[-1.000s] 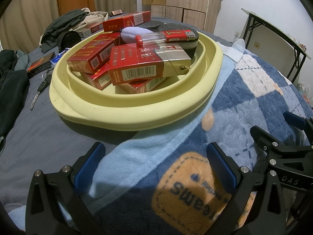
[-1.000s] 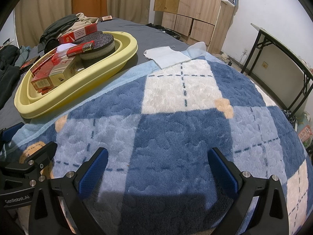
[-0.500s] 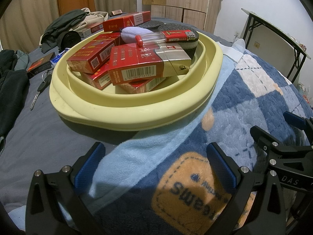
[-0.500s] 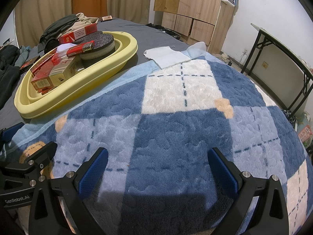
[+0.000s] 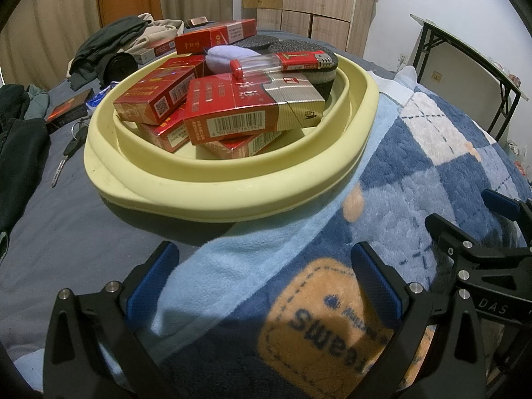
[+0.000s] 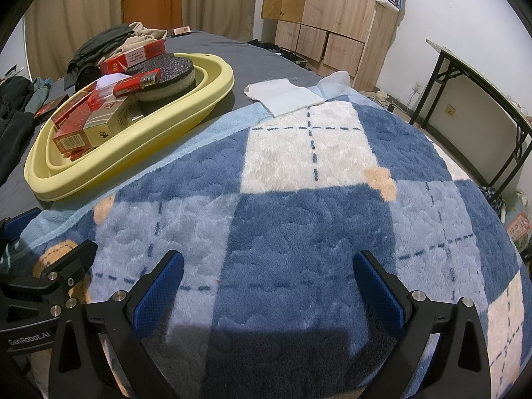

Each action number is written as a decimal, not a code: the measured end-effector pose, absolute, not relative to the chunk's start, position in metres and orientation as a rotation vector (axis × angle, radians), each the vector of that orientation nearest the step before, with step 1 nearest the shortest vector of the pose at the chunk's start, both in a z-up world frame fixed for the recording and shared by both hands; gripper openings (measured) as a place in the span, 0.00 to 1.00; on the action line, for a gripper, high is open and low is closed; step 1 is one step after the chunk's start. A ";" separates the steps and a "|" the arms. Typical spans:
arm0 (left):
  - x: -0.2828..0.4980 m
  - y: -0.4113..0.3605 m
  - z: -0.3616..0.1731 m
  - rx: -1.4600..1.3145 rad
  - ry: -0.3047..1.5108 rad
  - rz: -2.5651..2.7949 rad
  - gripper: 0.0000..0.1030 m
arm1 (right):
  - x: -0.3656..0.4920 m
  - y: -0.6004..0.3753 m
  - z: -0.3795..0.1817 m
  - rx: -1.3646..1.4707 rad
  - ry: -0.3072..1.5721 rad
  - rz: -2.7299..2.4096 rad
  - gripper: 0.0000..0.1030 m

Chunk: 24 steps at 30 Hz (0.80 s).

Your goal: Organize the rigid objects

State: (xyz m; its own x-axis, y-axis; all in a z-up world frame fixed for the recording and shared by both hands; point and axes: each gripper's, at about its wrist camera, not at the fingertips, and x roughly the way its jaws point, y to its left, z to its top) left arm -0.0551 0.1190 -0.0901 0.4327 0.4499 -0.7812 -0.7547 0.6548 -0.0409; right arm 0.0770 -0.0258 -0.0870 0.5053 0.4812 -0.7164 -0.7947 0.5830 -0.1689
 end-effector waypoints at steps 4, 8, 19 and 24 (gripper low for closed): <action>-0.055 0.119 -0.090 -0.418 0.824 0.778 1.00 | 0.077 -0.026 -0.087 -0.525 0.671 0.814 1.00; -0.055 0.119 -0.090 -0.418 0.824 0.779 1.00 | 0.077 -0.026 -0.087 -0.525 0.671 0.813 1.00; -0.055 0.118 -0.090 -0.410 0.826 0.785 1.00 | 0.077 -0.026 -0.087 -0.525 0.672 0.813 1.00; -0.056 0.119 -0.090 -0.410 0.826 0.784 1.00 | 0.077 -0.026 -0.087 -0.525 0.672 0.813 1.00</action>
State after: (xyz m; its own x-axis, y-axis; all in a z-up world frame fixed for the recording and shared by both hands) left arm -0.0558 0.1189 -0.0901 0.4270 0.4563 -0.7807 -0.7558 0.6541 -0.0311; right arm 0.0774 -0.0259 -0.0869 0.5049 0.4809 -0.7168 -0.7946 0.5833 -0.1684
